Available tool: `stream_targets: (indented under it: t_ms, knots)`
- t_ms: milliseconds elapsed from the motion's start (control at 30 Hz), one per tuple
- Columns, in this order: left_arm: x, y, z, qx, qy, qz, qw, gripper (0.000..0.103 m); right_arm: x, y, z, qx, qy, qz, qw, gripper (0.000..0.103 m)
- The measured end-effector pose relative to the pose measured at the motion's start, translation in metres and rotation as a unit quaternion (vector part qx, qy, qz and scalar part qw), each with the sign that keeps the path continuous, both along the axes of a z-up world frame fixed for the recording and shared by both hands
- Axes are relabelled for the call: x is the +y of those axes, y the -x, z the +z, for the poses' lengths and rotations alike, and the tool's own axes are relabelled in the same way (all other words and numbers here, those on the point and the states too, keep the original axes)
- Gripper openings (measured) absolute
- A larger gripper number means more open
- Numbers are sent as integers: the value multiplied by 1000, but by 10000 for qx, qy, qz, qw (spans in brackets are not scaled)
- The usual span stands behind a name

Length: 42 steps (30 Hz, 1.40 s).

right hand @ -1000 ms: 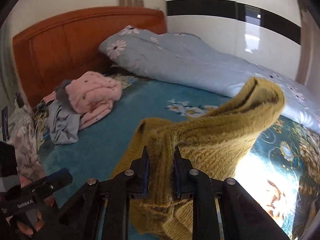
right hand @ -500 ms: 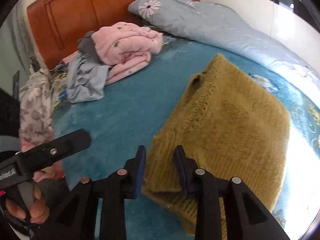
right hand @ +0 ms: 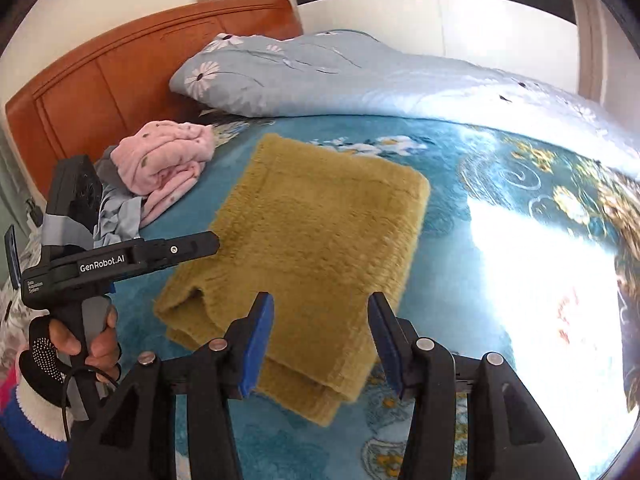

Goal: Fold clothes

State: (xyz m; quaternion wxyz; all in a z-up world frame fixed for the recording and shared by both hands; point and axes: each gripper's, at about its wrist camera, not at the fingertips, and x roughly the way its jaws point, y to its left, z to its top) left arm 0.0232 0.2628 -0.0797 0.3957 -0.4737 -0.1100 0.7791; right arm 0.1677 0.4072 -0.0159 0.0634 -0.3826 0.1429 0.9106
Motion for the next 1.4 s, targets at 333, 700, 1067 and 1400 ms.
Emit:
stream_targets:
  t_ms: [333, 700, 1067, 1400]
  knots:
    - [-39, -18, 33, 344, -590, 288, 9973, 13, 42, -22, -23, 66, 1013, -534, 9934, 50]
    - [-38, 0, 2, 186, -29, 208, 9996, 32, 30, -23, -39, 183, 1508, -311, 9879, 52]
    - [30, 75, 35, 623, 326, -89, 9975, 72, 32, -19, -49, 264, 1861, -326, 9816, 52]
    - [18, 87, 20, 311, 179, -83, 9993, 12, 34, -18, -53, 232, 1978, -262, 9796, 52]
